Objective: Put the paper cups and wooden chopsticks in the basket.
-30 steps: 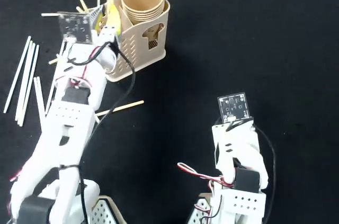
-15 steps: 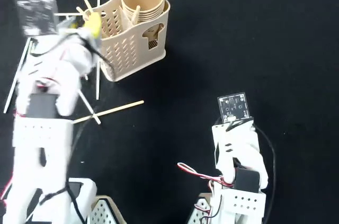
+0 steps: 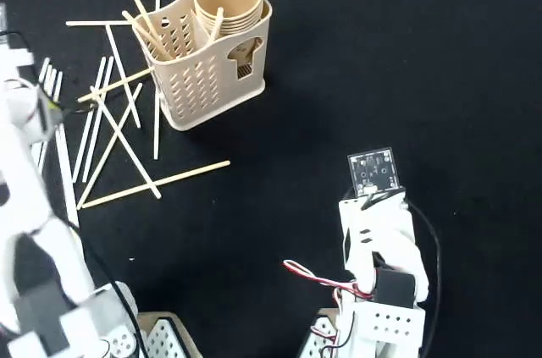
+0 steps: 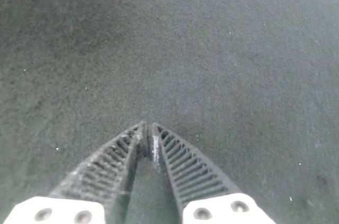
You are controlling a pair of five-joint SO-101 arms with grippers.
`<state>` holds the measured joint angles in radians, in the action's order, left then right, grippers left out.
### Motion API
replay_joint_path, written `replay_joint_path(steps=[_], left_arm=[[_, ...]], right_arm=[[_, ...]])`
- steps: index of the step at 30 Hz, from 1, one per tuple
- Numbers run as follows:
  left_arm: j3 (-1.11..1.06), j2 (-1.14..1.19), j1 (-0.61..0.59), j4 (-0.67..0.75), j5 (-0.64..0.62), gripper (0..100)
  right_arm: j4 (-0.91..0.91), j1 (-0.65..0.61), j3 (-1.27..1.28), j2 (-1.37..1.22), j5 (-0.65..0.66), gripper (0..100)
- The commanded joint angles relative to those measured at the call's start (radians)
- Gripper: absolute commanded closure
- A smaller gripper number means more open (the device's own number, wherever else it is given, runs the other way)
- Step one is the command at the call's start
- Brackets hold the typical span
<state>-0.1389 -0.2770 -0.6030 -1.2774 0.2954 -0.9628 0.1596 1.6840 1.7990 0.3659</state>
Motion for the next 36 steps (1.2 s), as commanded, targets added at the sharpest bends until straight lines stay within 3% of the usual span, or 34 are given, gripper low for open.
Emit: replay_joint_path(steps=[1, 17, 22, 29, 36], left_arm=[[0.156, 0.227, -0.073, -0.003, 0.114, 80], [0.868, 1.111, -0.076, -0.020, 0.135, 80], [1.027, 1.255, -0.058, -0.135, 0.193, 81], [1.210, 1.396, -0.059, -0.249, 0.198, 97], [1.366, 1.475, -0.053, -0.394, 0.198, 97]], right_arm=[[0.002, -0.014, 0.001, 0.067, 0.008, 98.4], [0.000, -0.014, 0.001, 0.067, 0.008, 98.4], [0.000, -0.014, 0.001, 0.067, 0.008, 98.4], [0.000, -0.014, 0.001, 0.067, 0.008, 98.4], [0.000, -0.014, 0.001, 0.067, 0.008, 98.4]])
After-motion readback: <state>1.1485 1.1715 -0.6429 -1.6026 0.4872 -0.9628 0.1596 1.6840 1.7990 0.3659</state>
